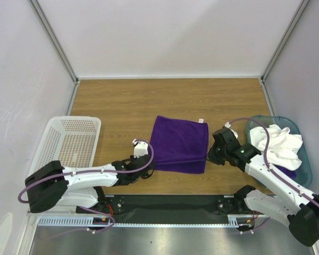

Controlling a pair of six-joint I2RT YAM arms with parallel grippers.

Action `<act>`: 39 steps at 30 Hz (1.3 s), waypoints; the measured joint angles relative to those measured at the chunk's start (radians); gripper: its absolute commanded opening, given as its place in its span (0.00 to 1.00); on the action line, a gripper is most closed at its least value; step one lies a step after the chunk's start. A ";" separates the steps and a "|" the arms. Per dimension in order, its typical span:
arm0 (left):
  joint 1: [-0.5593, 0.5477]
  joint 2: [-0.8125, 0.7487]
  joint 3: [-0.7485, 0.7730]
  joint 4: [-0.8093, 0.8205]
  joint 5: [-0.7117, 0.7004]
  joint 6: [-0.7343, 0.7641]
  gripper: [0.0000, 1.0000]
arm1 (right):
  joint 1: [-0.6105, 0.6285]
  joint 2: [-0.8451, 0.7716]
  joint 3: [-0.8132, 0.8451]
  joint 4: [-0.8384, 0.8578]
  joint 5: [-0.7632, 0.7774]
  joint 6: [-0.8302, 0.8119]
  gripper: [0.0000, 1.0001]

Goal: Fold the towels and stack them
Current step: Fold the towel

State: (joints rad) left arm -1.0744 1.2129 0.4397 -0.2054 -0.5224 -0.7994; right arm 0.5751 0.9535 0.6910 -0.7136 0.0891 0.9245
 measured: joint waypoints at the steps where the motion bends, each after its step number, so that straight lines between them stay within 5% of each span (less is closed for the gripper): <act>1: -0.001 0.001 0.000 -0.006 -0.002 0.000 0.00 | 0.005 0.000 -0.008 0.005 0.000 0.003 0.00; 23: -0.016 0.003 0.028 -0.108 -0.029 -0.004 0.00 | 0.084 0.084 -0.228 0.137 -0.084 0.088 0.03; 26: -0.016 0.001 0.029 -0.116 -0.030 -0.003 0.01 | 0.088 0.114 -0.228 0.163 -0.104 0.085 0.09; 30: -0.016 -0.005 0.029 -0.128 -0.030 0.008 0.07 | 0.095 0.148 -0.213 0.171 -0.128 0.072 0.44; 33: -0.019 -0.015 0.029 -0.143 -0.029 0.024 0.12 | 0.097 0.156 -0.153 0.117 -0.122 0.040 0.59; 39: -0.024 -0.077 0.035 -0.188 -0.013 0.051 0.35 | -0.005 0.158 0.080 0.039 -0.082 -0.080 0.62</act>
State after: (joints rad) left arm -1.0985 1.1362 0.4747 -0.3935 -0.5358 -0.7486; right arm 0.5705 1.1110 0.7715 -0.6743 0.0071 0.8440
